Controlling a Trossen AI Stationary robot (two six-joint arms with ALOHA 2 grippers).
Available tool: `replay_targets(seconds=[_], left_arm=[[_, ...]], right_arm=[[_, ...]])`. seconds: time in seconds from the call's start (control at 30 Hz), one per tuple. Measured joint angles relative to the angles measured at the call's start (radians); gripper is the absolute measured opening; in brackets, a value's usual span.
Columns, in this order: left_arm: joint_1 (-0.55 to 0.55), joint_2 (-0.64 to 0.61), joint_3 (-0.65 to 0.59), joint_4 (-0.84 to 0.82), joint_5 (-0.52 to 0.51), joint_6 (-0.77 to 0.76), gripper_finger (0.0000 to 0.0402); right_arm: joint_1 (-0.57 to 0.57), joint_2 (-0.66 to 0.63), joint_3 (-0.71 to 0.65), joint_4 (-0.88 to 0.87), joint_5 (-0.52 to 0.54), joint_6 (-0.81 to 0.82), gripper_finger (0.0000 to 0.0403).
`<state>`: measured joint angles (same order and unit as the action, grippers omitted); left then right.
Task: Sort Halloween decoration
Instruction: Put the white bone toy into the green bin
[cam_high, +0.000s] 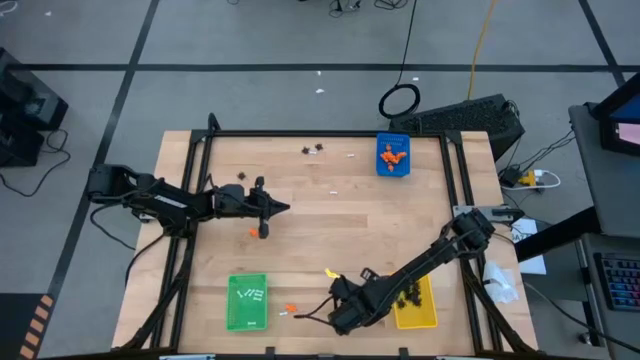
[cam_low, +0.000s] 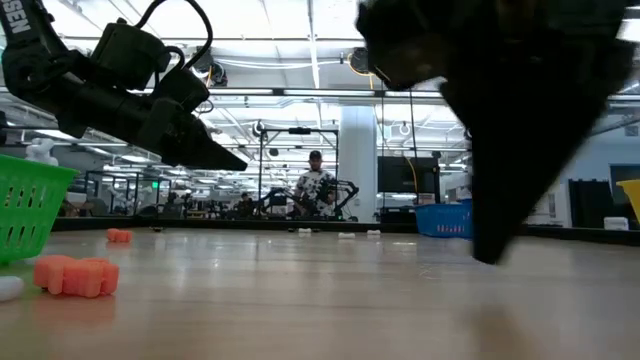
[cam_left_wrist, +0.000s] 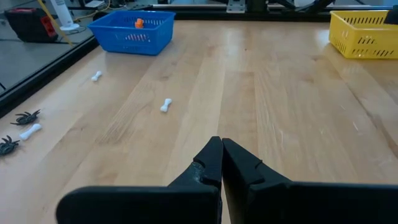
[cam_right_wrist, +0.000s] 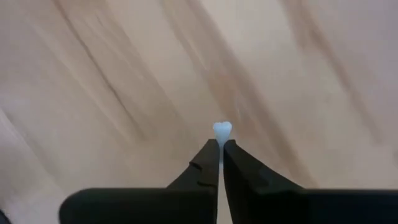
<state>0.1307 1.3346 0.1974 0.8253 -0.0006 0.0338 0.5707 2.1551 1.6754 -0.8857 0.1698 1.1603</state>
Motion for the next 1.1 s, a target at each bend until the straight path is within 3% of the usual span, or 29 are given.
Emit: replay_targets(seconds=[0.23, 0.7, 1.1], left_arm=[[0.000, 0.000, 0.000, 0.000, 0.000, 0.000, 0.0008], [0.000, 0.000, 0.000, 0.002, -0.001, 0.006, 0.0008], [0.001, 0.000, 0.000, 0.003, -0.006, 0.006, 0.0008]], right_arm=[[-0.053, 0.000, 0.020, 0.125, 0.071, -0.219, 0.0002], [-0.207, 0.008, 0.021, 0.687, 0.095, -0.746, 0.0002], [-0.257, 0.053, 0.021, 0.923, 0.060, -0.867, 0.0002]])
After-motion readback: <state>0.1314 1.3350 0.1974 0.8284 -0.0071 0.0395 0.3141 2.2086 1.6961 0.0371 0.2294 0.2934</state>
